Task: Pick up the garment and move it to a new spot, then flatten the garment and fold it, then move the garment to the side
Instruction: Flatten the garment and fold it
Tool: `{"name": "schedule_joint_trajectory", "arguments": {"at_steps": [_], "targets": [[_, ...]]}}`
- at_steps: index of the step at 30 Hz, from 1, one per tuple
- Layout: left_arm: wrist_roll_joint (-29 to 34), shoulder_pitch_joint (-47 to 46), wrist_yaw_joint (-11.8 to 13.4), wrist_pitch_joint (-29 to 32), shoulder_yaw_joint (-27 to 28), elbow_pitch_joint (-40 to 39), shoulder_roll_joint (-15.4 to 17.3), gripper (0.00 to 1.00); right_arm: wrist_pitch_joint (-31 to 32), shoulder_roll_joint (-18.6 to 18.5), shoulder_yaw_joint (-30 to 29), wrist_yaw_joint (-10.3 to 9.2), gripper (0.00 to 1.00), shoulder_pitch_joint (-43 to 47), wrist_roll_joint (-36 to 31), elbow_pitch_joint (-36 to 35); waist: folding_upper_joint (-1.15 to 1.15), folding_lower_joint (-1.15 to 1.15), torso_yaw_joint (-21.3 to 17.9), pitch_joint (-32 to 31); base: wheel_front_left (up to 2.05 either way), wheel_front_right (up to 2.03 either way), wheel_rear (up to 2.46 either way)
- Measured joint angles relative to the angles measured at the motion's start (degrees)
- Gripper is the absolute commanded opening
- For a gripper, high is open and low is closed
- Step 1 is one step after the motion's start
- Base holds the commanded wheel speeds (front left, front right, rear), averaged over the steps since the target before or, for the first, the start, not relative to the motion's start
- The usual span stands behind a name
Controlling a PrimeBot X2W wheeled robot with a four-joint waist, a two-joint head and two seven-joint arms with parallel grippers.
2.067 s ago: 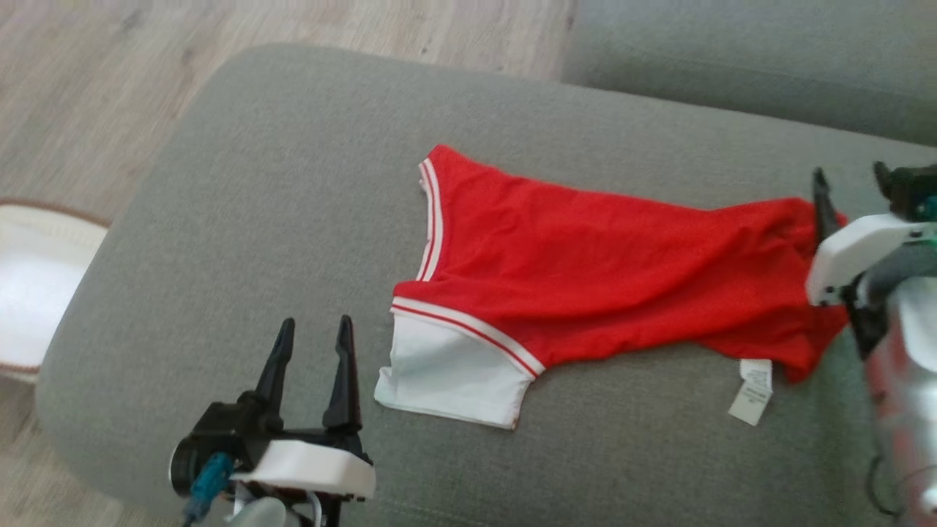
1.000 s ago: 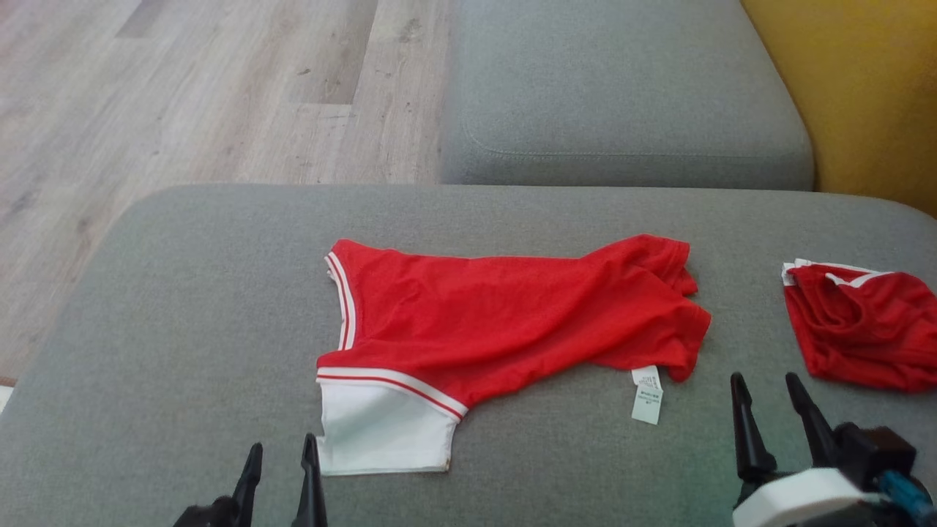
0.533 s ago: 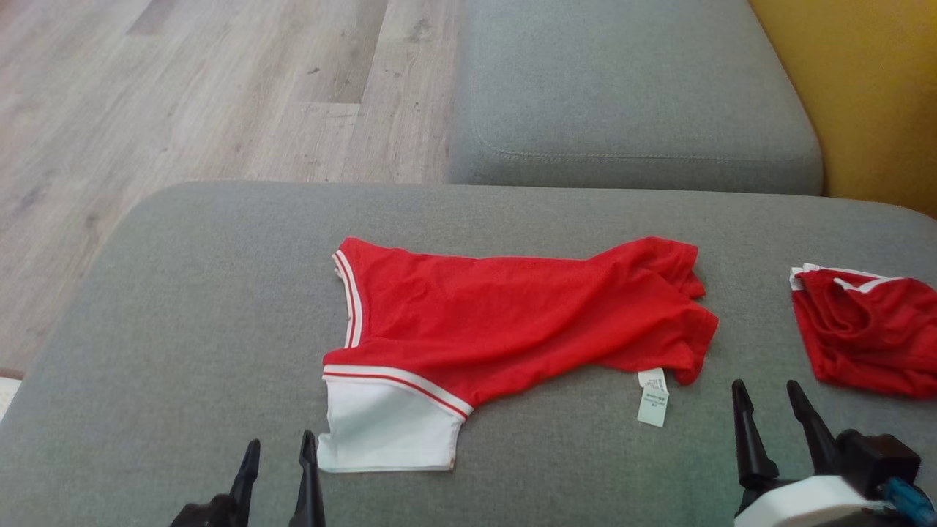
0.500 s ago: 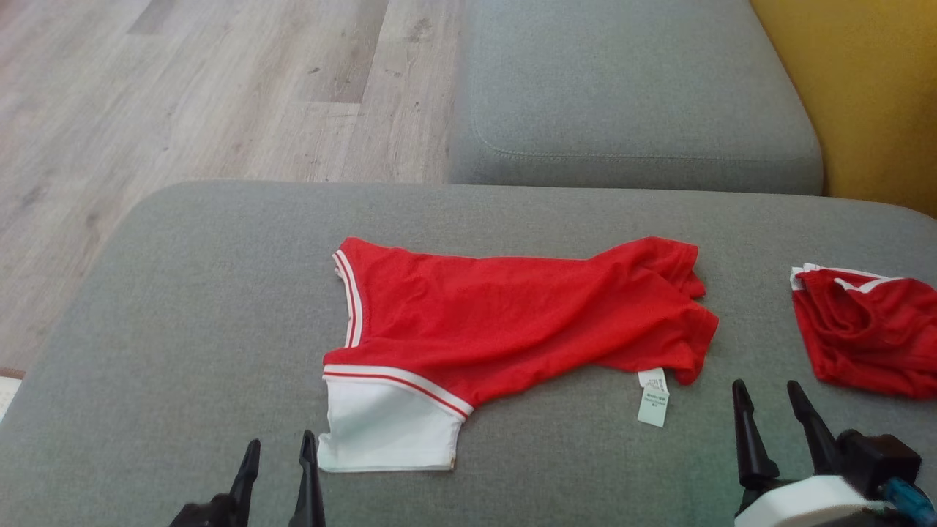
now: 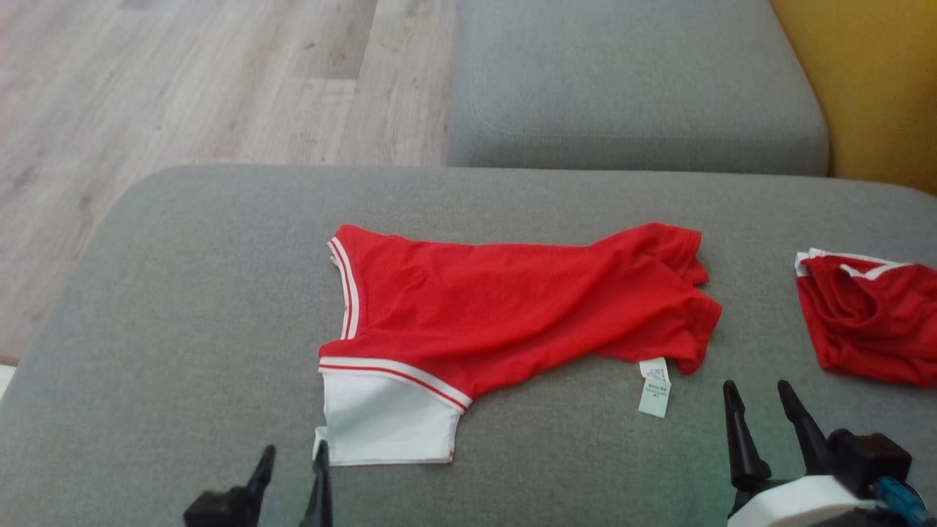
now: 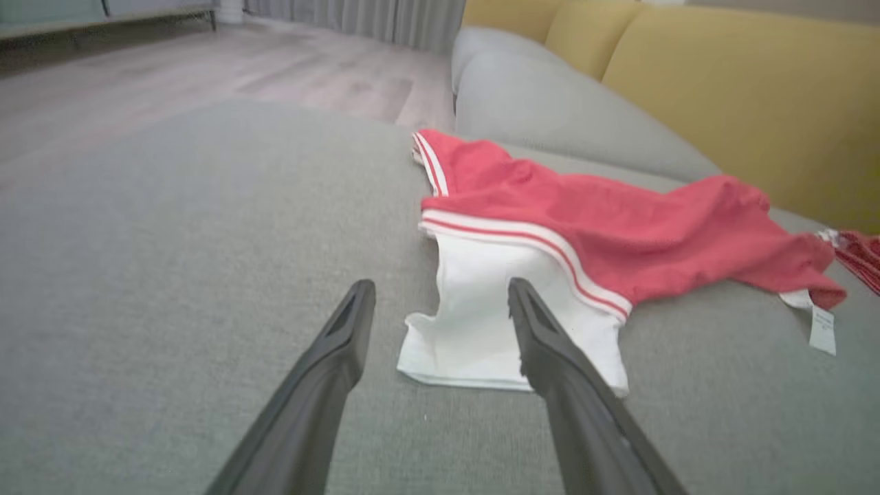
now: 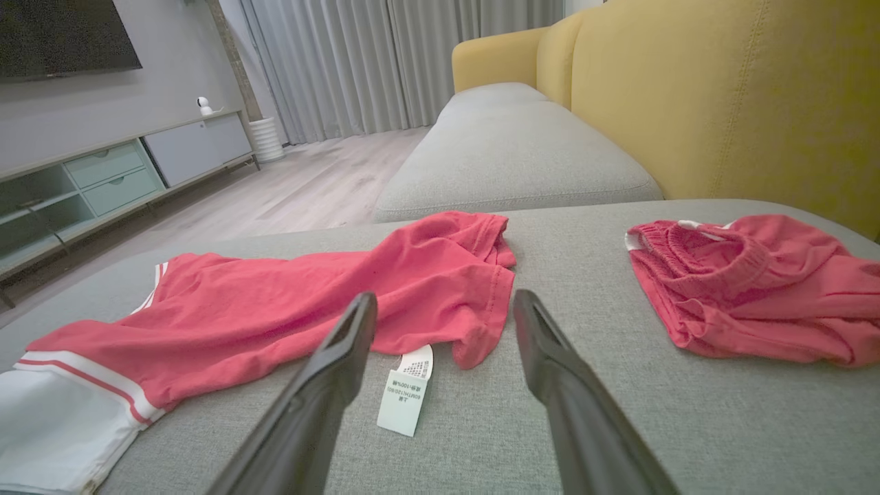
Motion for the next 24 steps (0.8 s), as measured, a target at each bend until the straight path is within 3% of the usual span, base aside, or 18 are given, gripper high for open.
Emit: {"name": "schedule_joint_trajectory", "arguments": {"at_steps": [8,24], "targets": [[-0.85,-6.10,-2.48,4.45,-1.68,8.77,-1.03,1.00,0.62,0.01,1.29,0.00,1.00,-0.24,-0.02,0.00,0.00,0.00,-1.31,2.25,0.00,0.00,0.00],[-3.60,-12.75,-7.67,2.85,-1.49,27.03,-5.21,1.00,2.55,0.01,2.13,0.00,1.00,-1.49,-1.12,-1.00,0.00,0.00,-5.65,6.08,0.00,0.00,0.00]]}}
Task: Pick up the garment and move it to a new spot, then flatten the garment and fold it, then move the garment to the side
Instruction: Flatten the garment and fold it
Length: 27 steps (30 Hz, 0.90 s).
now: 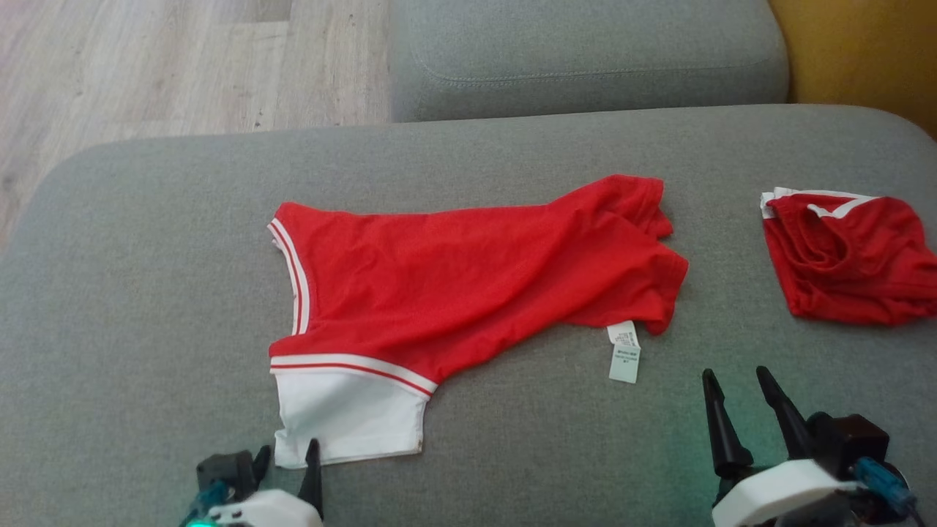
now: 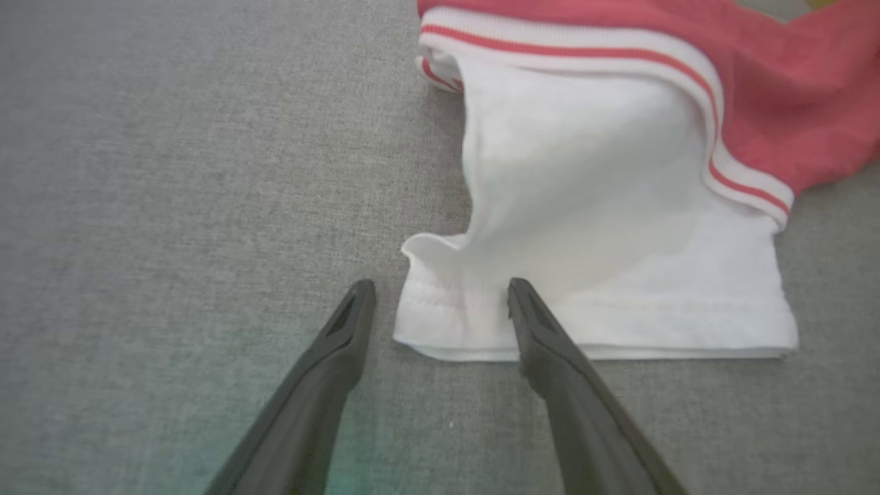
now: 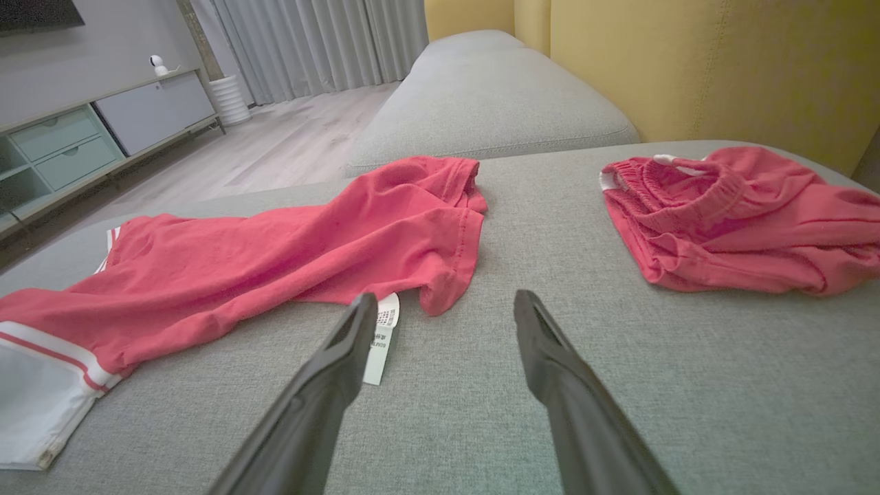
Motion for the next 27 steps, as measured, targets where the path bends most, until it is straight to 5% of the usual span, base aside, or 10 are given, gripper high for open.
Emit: {"name": "schedule_joint_trajectory", "arguments": {"at_steps": [4,6,7,17,27], "targets": [[0.01,-2.18,-1.20,0.22,-0.40,2.78,-1.21,0.96,0.08,0.00,-0.03,0.00,1.00,-0.09,-0.25,-0.33,0.00,0.00,0.07,0.46,0.00,0.00,0.00],[0.00,-3.43,-1.56,0.53,-0.69,4.20,-2.02,0.40,0.34,0.00,0.02,0.00,1.00,-0.31,-0.53,-0.41,0.00,0.00,0.14,0.69,0.00,0.00,0.00],[0.01,-4.02,-1.59,0.59,-0.86,4.98,-2.30,0.01,0.51,0.00,0.09,0.00,1.00,-0.51,-0.54,-0.44,0.00,0.00,0.16,0.79,0.00,0.00,0.00],[0.04,-5.95,-3.33,-3.19,-1.66,6.47,-3.76,0.00,2.34,0.00,-0.13,0.00,1.00,-3.83,-1.09,1.94,0.00,0.00,1.79,1.78,0.00,0.00,0.00],[1.71,-2.75,0.43,-6.11,-0.44,-8.95,-1.05,0.00,2.87,-0.05,-10.37,0.00,1.00,-18.17,-1.29,24.18,0.00,0.00,7.84,2.68,0.00,0.00,0.00]]}}
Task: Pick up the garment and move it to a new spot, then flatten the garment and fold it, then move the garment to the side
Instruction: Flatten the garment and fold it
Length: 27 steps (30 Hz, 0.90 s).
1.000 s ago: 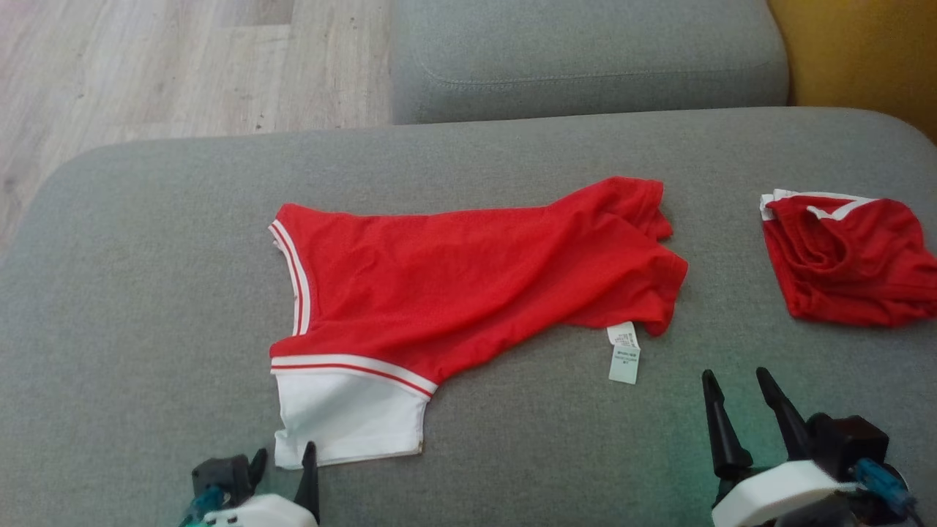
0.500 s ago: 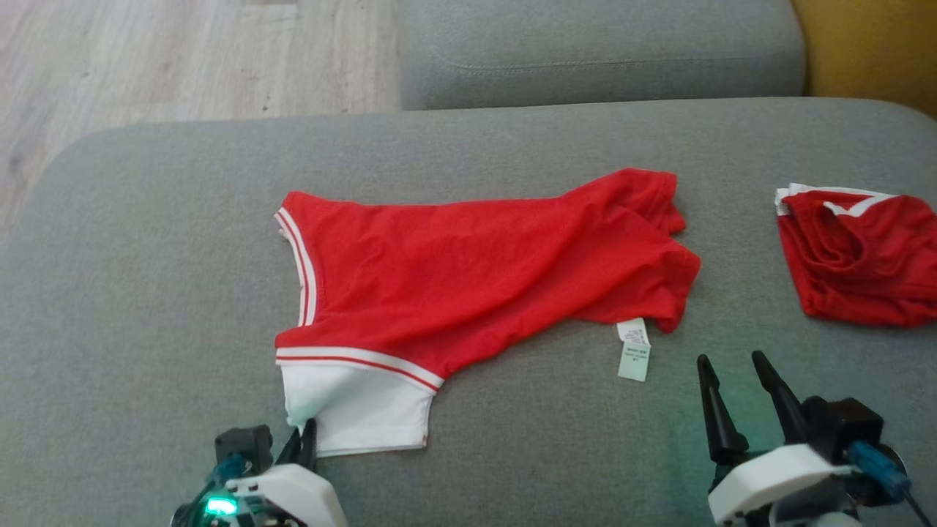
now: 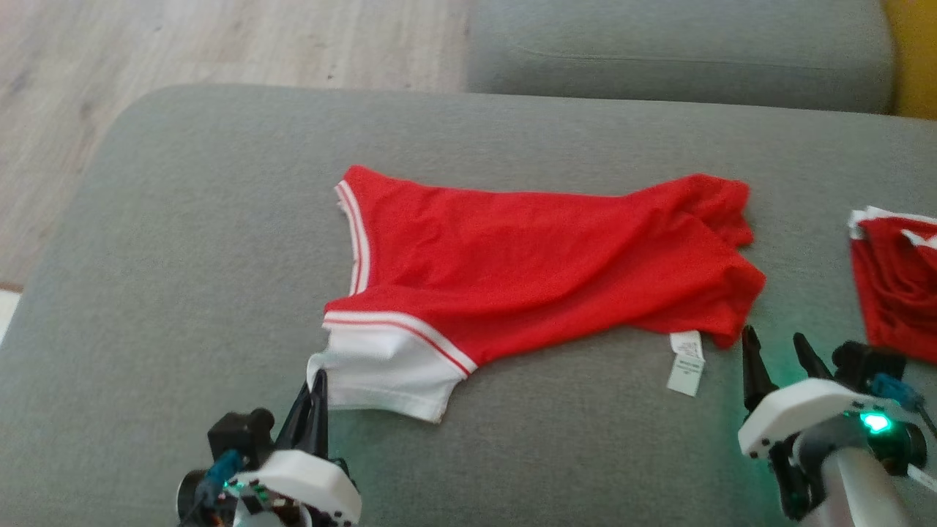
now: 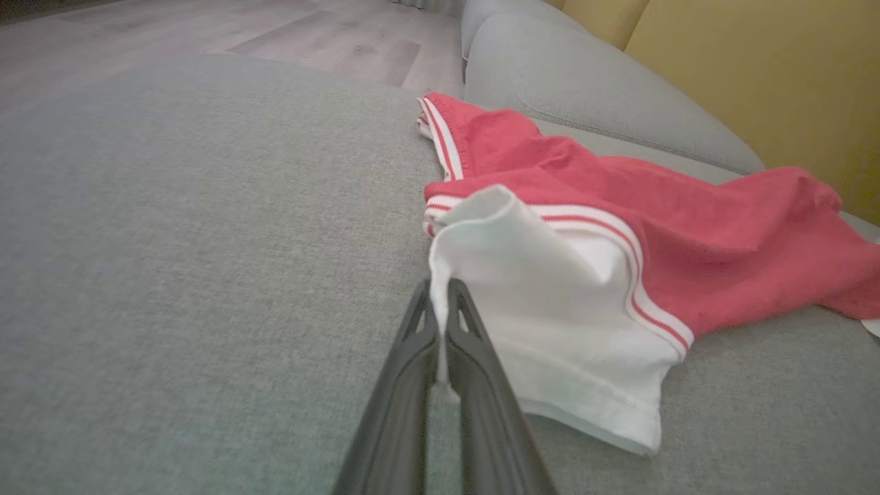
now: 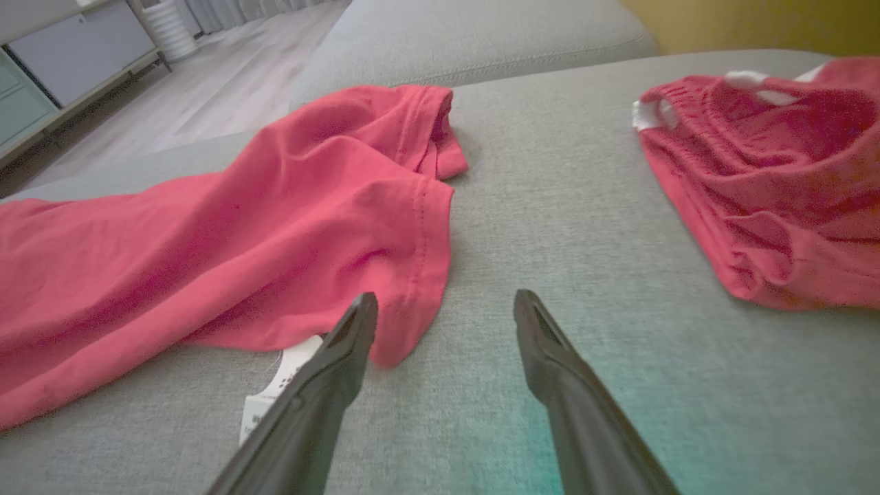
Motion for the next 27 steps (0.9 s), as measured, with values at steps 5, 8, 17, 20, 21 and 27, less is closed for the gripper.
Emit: {"name": "schedule_joint_trajectory", "arguments": {"at_steps": [5,8,17,20,21,27], "targets": [[0.89,2.60,2.20,0.91,-0.08,-6.27,1.81,0.00,-1.58,-0.02,-2.07,0.00,1.00,-5.61,-2.90,10.06,0.00,0.00,2.86,0.73,0.00,0.00,0.00],[0.89,2.82,3.19,1.88,-0.15,-8.94,2.60,0.00,-1.99,-0.02,-1.64,0.00,1.00,-7.43,-4.20,14.90,0.00,0.00,4.08,1.06,0.00,0.00,0.00],[0.89,4.49,4.66,3.18,-0.29,-13.41,3.75,0.00,-3.03,-0.60,2.61,-0.01,0.00,-10.31,-3.25,21.59,0.00,0.00,4.33,0.33,0.00,0.00,0.00],[0.90,5.09,4.71,3.19,-0.49,-14.39,4.23,0.00,-4.34,-0.58,4.57,-0.01,0.00,-10.76,-0.82,22.82,0.00,0.00,3.87,-0.43,0.00,0.00,0.00],[0.90,5.08,4.71,3.19,-0.48,-14.89,4.32,0.00,-4.89,-0.48,5.20,-0.01,0.00,-10.76,0.26,22.95,0.00,0.00,3.69,-0.77,0.00,0.00,0.00],[-0.71,4.94,4.17,3.19,0.93,-20.25,4.55,0.00,-8.81,-0.33,7.77,-0.01,0.00,-10.72,5.01,18.22,0.00,0.00,2.14,-3.38,0.00,0.00,0.00]]}}
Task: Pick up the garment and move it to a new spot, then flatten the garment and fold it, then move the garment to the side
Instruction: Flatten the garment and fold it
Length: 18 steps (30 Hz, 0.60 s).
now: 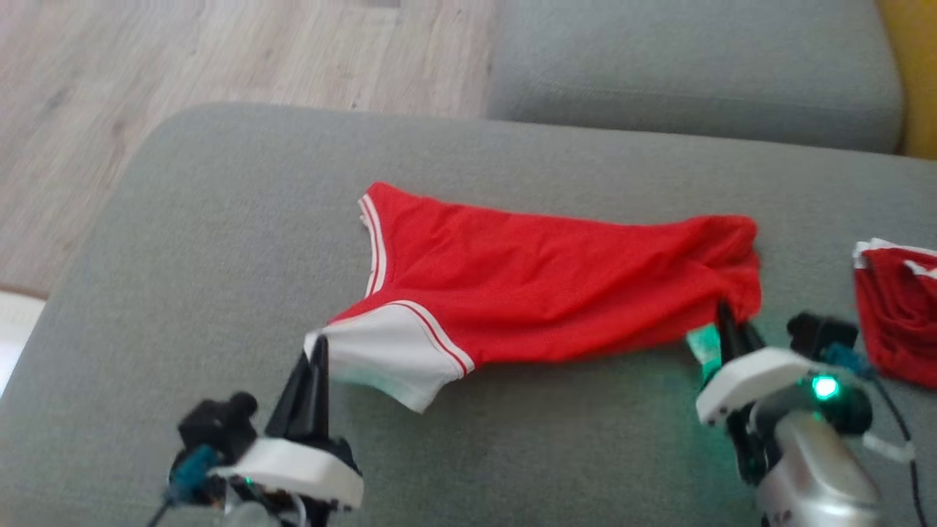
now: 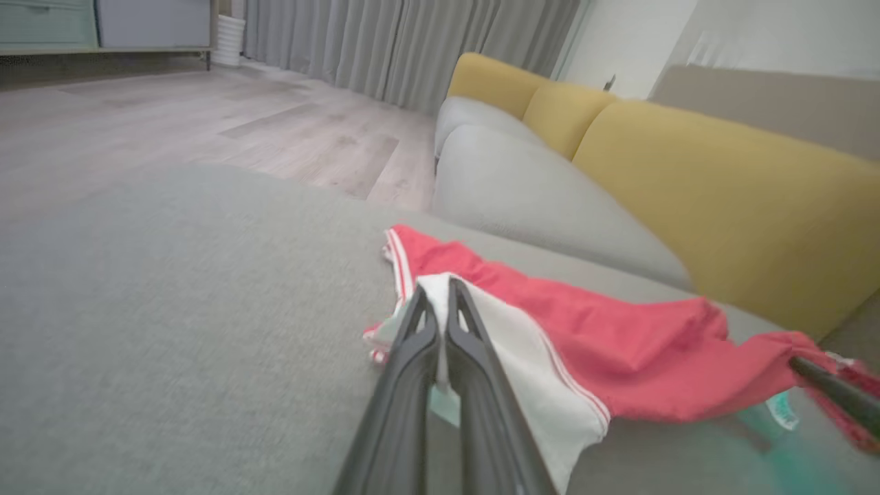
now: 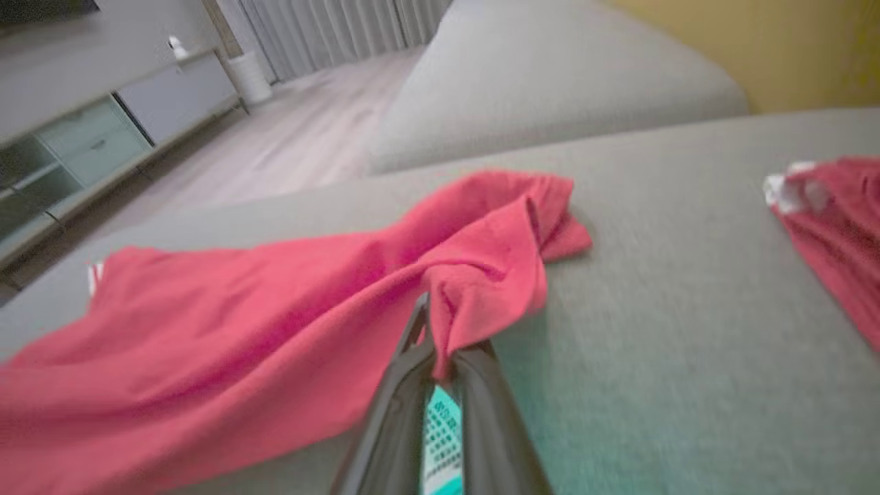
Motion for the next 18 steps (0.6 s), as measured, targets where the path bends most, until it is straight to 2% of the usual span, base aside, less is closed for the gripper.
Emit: {"name": "schedule_joint_trajectory", "arguments": {"at_steps": [4,7,14,18], "targets": [[-0.58,-1.46,-0.13,0.70,1.70,-6.08,1.83,0.00,-0.97,0.00,0.01,0.00,0.00,0.21,1.07,-9.53,0.00,0.00,-1.42,-1.95,0.00,0.00,0.00],[-0.37,-4.38,-0.10,2.15,3.27,-11.45,4.47,0.00,0.07,0.04,-0.43,0.00,0.00,2.05,1.58,-20.14,0.00,0.00,-2.56,-3.52,0.00,0.00,0.00],[2.92,-12.96,0.45,8.71,5.44,-25.83,10.80,0.00,9.59,0.12,-3.22,0.00,0.00,10.16,2.58,-50.96,0.00,-0.01,-5.52,-6.34,0.00,0.00,0.00],[4.48,-19.83,0.45,13.83,6.68,-32.45,13.61,0.00,15.34,0.14,-5.14,0.00,0.00,11.90,2.46,-66.79,0.00,-0.01,-7.00,-7.06,0.00,0.00,0.00]]}}
